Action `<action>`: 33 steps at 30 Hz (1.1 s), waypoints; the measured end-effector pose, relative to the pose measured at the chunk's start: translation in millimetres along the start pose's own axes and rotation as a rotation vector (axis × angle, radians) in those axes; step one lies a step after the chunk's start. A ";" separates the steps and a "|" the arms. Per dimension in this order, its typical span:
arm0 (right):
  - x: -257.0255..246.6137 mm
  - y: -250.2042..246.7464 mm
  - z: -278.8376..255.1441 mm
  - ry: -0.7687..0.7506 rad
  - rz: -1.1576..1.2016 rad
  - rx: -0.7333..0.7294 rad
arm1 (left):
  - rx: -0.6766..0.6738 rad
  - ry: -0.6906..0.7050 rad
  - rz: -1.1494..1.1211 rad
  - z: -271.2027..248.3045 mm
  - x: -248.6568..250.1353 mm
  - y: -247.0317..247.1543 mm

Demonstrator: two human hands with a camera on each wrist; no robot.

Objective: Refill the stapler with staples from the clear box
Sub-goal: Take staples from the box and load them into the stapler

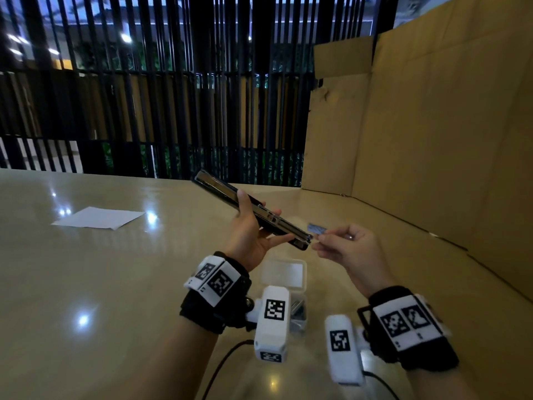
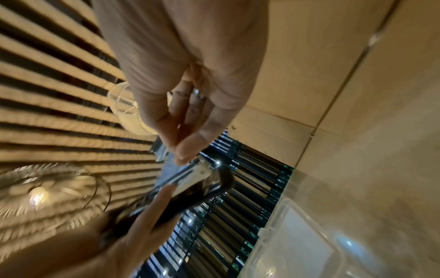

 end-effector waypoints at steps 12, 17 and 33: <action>-25.2 71.6 -36.6 -0.710 -1.187 -0.251 | 0.106 -0.221 -0.387 -4.7 -44.4 6.6; -24.0 78.1 -40.1 -0.625 -1.058 -0.389 | 0.135 -0.182 -0.375 -6.2 -37.7 4.3; -15.7 57.0 -24.7 -0.319 -0.894 -0.041 | 0.073 0.147 -0.059 -11.7 -24.2 20.0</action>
Point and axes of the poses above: each hand's wrist, its own z-axis towards the middle knuckle, its own y-axis out of the palm, x = y × z, the point moved 9 cm from there along z, towards the middle knuckle, and after that the axes turned 6 degrees about z, right-handed, at the moved point
